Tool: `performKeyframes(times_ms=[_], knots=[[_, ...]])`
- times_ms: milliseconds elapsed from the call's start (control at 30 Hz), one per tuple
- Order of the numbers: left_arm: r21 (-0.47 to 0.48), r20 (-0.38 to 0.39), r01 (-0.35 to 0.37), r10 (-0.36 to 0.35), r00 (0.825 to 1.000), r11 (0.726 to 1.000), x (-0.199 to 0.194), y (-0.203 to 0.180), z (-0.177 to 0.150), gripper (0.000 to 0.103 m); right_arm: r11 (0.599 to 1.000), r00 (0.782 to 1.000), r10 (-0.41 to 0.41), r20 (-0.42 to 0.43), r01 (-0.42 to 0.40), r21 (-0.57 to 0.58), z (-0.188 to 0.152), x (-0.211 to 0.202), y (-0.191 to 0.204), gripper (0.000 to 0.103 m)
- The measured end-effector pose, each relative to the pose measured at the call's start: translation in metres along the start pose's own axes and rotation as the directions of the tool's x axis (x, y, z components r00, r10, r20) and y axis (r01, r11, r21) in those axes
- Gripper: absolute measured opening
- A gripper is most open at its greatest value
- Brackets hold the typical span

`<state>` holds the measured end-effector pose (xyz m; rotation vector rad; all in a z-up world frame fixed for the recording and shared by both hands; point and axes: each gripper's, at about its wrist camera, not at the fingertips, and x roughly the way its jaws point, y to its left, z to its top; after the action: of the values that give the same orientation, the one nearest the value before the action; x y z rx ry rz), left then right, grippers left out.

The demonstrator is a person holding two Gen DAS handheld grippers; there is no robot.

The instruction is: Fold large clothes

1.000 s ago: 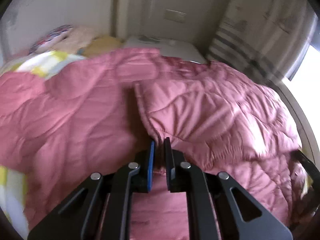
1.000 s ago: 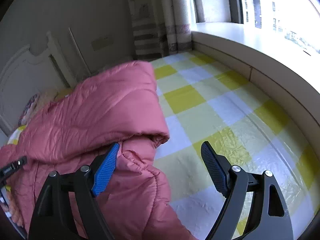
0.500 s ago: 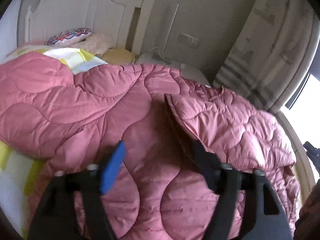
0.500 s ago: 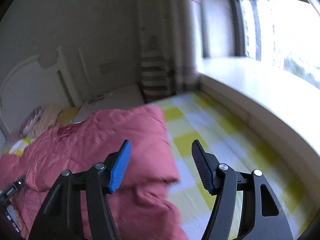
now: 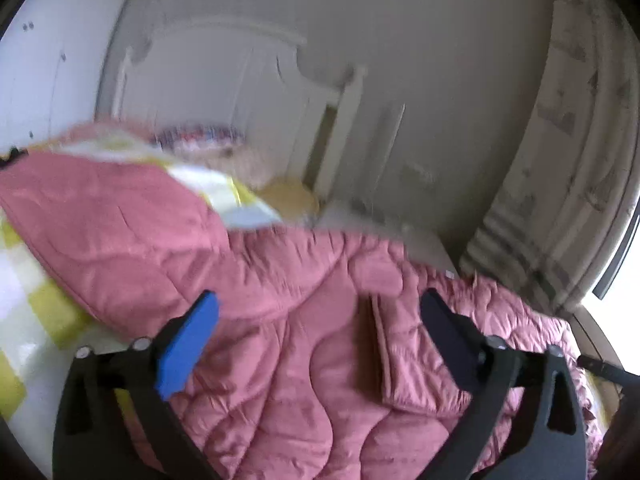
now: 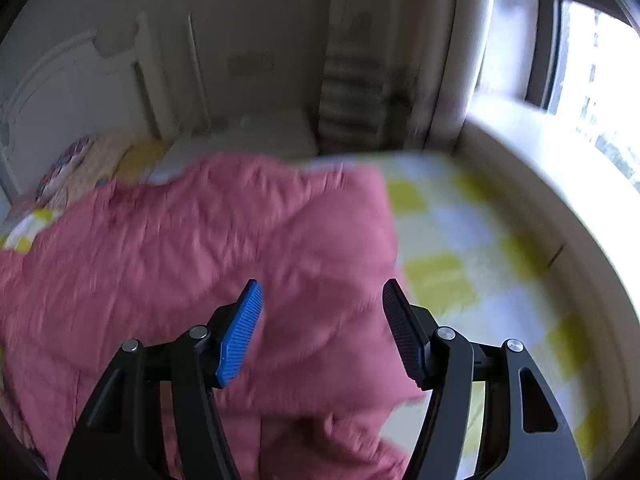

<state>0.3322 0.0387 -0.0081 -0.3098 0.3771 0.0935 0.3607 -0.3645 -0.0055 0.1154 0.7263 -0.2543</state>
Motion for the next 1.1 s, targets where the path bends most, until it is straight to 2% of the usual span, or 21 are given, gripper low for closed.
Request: performKeyframes(times_ms=[33,67,100,133,200,267,367,467,533,567,633,700,733,800,900,1000,1067,1100], knots=[[0.014,0.006,0.004,-0.005,1.000,1.000,-0.001,-0.002,0.000,0.101,0.999,0.998,-0.031,-0.050,0.030,-0.024,0.002,0.015,0.003,0.062],[0.032,0.001,0.010,-0.010,1.000,0.999,-0.002,-0.005,-0.001,0.101,0.998,0.987,-0.038,-0.155,0.030,-0.054,0.001,0.036,0.007,0.062],[0.052,-0.011,0.011,-0.011,1.000,0.999,0.000,-0.009,-0.001,0.101,0.997,0.975,-0.026,-0.220,0.010,-0.071,-0.001,0.049,0.008,0.063],[0.071,-0.023,0.012,-0.011,1.000,0.997,0.002,-0.012,-0.002,0.101,0.997,0.979,-0.033,-0.200,0.017,-0.081,0.002,0.048,0.008,0.063],[0.086,-0.028,0.017,-0.015,0.999,0.996,0.003,-0.015,-0.002,0.101,0.997,0.975,-0.033,-0.221,0.016,-0.077,0.016,0.045,0.005,0.063],[0.089,-0.038,0.022,-0.018,0.999,0.996,0.006,-0.017,-0.004,0.101,1.000,0.990,-0.013,-0.142,0.012,-0.005,0.039,0.036,-0.004,0.063],[0.097,-0.079,0.023,-0.015,0.997,0.995,0.013,-0.018,-0.007,0.101,0.999,0.995,-0.033,-0.091,0.035,0.015,0.071,0.049,-0.005,0.066],[0.086,-0.112,0.026,-0.016,0.994,0.996,0.020,-0.014,-0.008,0.101,0.999,0.983,-0.031,-0.179,0.033,0.007,0.083,0.088,-0.003,0.072],[0.073,-0.129,0.028,-0.019,0.991,0.997,0.024,-0.011,-0.009,0.101,0.998,0.963,-0.061,-0.263,0.064,0.005,0.078,0.115,-0.005,0.083],[0.064,-0.141,0.025,-0.016,0.990,0.998,0.026,-0.009,-0.010,0.101,0.997,0.966,-0.044,-0.255,0.058,0.047,0.078,0.111,-0.009,0.083],[0.039,-0.166,0.018,-0.011,0.986,0.999,0.032,-0.004,-0.010,0.101,0.994,0.972,-0.027,-0.233,0.051,0.099,0.073,0.096,-0.015,0.083],[0.020,-0.184,0.015,-0.011,0.983,1.000,0.036,0.000,-0.011,0.101,0.993,0.987,-0.024,-0.160,0.042,0.110,0.062,0.064,-0.011,0.083],[0.016,-0.191,0.012,-0.009,0.982,1.000,0.037,0.001,-0.011,0.101,0.996,0.995,0.002,-0.096,0.007,0.089,0.052,0.038,-0.004,0.085],[0.018,-0.195,0.014,-0.010,0.981,1.000,0.038,0.000,-0.012,0.101,0.999,0.999,0.026,-0.042,-0.026,0.020,0.030,0.004,0.013,0.087],[0.030,-0.200,0.015,-0.009,0.980,0.999,0.039,-0.002,-0.012,0.101,0.995,0.998,0.033,-0.055,-0.038,-0.095,-0.017,-0.028,0.037,0.087],[0.023,-0.217,0.013,-0.008,0.976,1.000,0.043,-0.001,-0.012,0.101,0.977,0.989,-0.025,-0.144,-0.006,-0.215,-0.060,-0.015,0.055,0.087],[0.012,-0.233,0.010,-0.007,0.972,1.000,0.046,0.001,-0.012,0.101,0.975,0.993,-0.042,-0.114,0.016,-0.221,-0.066,-0.017,0.055,0.087],[0.001,-0.243,0.010,-0.010,0.970,1.000,0.048,0.003,-0.012,0.101,0.976,0.990,-0.046,-0.130,0.017,-0.217,-0.064,-0.022,0.055,0.087]])
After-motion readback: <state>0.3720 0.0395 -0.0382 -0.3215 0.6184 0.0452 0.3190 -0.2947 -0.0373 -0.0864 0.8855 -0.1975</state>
